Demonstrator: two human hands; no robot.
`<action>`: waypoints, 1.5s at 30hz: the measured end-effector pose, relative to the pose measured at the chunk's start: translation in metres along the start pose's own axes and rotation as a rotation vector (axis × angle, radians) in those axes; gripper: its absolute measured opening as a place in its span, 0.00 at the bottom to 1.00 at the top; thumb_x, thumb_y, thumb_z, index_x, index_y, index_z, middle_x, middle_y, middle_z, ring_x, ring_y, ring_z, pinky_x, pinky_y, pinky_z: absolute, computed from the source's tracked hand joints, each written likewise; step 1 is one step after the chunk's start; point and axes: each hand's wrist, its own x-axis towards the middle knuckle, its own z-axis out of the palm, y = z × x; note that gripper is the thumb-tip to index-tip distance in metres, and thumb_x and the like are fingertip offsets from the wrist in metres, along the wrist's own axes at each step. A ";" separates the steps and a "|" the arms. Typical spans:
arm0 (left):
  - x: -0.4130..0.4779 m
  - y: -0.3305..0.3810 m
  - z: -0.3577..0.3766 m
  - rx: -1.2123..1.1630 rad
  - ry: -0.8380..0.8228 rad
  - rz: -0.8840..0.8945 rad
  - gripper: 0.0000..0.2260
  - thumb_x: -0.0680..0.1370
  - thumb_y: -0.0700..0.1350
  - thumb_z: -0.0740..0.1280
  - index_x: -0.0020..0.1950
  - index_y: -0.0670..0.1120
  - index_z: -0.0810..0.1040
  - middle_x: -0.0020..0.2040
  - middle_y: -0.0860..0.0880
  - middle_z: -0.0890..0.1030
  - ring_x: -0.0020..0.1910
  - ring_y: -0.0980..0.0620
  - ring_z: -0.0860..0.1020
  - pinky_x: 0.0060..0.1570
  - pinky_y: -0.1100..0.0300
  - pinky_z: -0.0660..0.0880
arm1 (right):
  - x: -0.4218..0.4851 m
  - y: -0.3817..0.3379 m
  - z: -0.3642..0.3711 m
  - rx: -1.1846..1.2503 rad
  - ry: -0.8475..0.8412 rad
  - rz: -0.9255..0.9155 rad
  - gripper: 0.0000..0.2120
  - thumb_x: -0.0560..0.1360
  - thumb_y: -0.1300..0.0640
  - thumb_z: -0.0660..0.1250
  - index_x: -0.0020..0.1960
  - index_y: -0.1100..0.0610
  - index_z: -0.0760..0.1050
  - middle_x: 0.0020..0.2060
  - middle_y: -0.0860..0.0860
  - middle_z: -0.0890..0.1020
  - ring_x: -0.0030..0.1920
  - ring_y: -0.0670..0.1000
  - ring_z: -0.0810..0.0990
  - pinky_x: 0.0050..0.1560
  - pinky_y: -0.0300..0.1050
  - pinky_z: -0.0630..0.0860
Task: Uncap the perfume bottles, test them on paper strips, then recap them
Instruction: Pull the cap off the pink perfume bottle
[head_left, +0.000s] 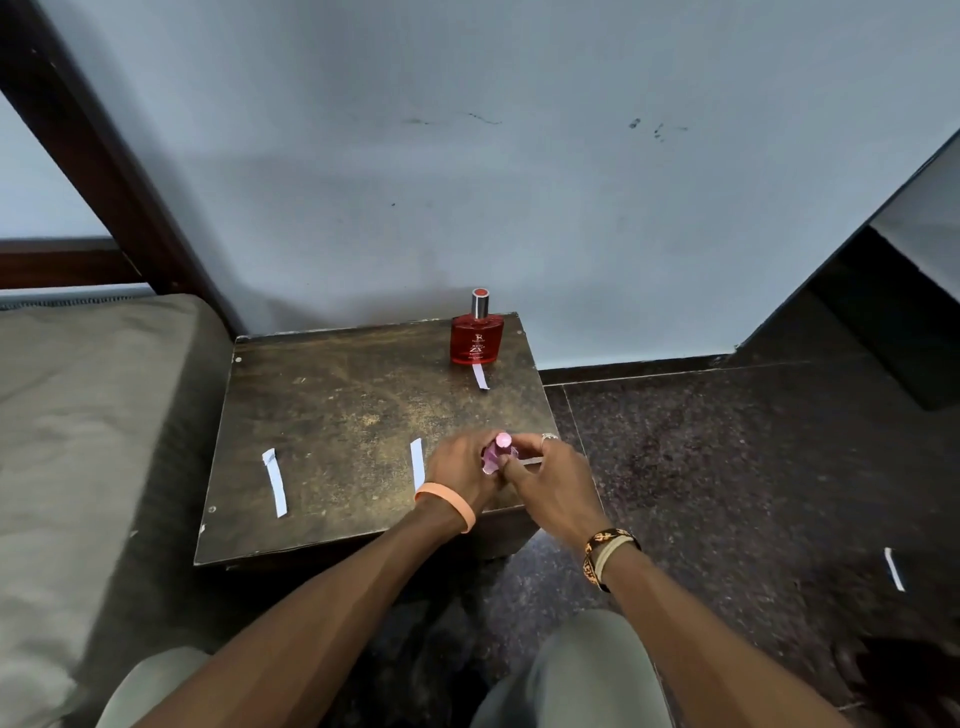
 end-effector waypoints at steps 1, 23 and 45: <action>0.001 0.002 -0.003 -0.005 -0.002 -0.015 0.03 0.72 0.44 0.69 0.44 0.51 0.83 0.38 0.51 0.84 0.38 0.52 0.80 0.37 0.62 0.71 | 0.000 -0.003 0.000 -0.034 -0.006 -0.026 0.11 0.77 0.52 0.68 0.58 0.50 0.82 0.43 0.42 0.80 0.45 0.43 0.78 0.44 0.35 0.74; 0.007 -0.003 0.005 -0.154 0.005 -0.205 0.10 0.67 0.38 0.71 0.45 0.50 0.86 0.38 0.47 0.86 0.38 0.50 0.83 0.40 0.56 0.79 | 0.025 -0.022 -0.004 -1.041 -0.177 -0.376 0.19 0.85 0.45 0.47 0.62 0.56 0.69 0.53 0.54 0.80 0.50 0.56 0.82 0.39 0.49 0.76; 0.006 -0.014 0.014 -0.144 -0.006 -0.130 0.03 0.67 0.39 0.71 0.37 0.47 0.82 0.32 0.51 0.83 0.35 0.50 0.81 0.36 0.53 0.78 | 0.039 -0.039 -0.011 -1.171 -0.321 -0.382 0.13 0.84 0.51 0.53 0.56 0.56 0.74 0.48 0.51 0.82 0.47 0.54 0.82 0.39 0.48 0.72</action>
